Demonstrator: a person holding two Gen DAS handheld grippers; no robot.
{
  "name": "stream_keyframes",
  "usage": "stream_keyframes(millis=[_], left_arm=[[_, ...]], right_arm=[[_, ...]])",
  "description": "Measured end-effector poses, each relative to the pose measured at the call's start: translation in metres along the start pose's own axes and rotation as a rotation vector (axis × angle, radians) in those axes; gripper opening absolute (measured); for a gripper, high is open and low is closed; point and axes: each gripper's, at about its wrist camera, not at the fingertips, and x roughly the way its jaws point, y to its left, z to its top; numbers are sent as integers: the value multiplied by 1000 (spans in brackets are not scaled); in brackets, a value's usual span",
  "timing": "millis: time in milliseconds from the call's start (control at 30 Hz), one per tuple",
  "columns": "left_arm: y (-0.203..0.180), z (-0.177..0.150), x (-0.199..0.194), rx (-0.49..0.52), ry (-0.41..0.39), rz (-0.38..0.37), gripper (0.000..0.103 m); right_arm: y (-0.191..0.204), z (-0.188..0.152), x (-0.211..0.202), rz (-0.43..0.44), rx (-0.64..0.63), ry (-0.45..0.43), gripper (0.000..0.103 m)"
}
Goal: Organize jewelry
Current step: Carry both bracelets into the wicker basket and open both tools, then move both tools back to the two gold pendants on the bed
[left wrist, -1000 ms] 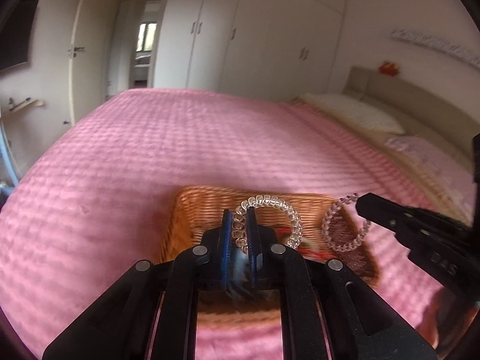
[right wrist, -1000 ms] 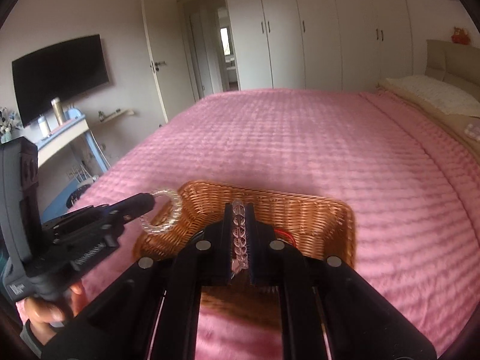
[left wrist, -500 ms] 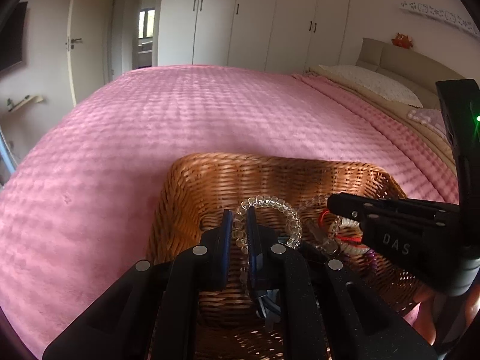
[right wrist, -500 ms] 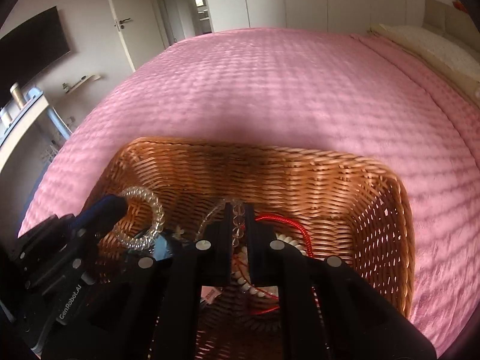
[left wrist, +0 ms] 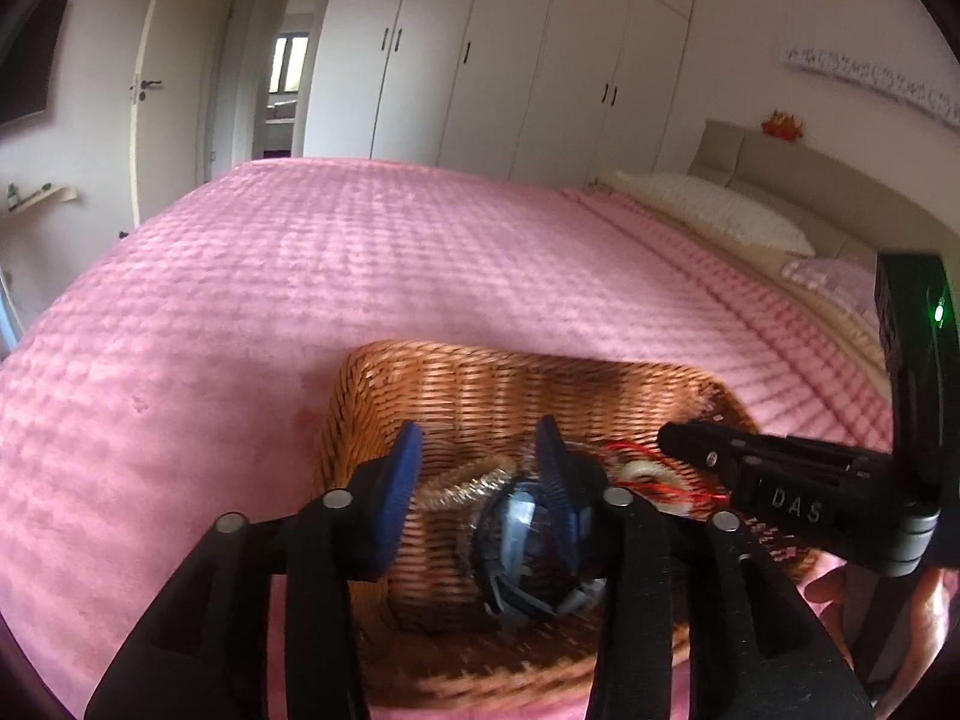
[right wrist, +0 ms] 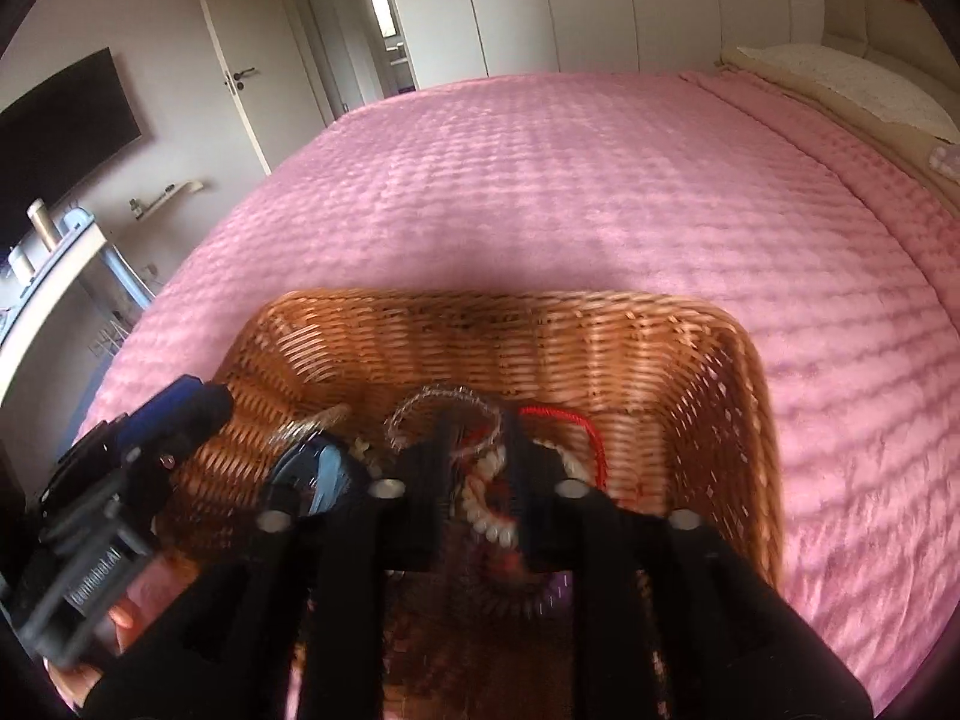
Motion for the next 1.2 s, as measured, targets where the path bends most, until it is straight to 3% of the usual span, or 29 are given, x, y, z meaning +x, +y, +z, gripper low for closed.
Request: stream_keyframes(millis=[67,300,533,867,1033,1200], left_arm=[[-3,-3,-18,-15,-25,-24,44],[-33,-31,-89,38,-57,-51,44],[-54,-84,-137,82,-9,-48,44],[-61,-153,-139,100,110,-64,44],[-72,-170,-125,133,176,-51,44],[-74,-177,-113,143,244,-53,44]], right_arm=[[-1,-12,-20,-5,-7,-19,38],[-5,-61,-95,-11,-41,-71,38],[-11,-125,-146,-21,-72,-103,38],[-23,-196,-127,-41,-112,-20,38],[-29,-205,-113,-25,-102,24,38],[-14,-211,-103,-68,-175,39,38]])
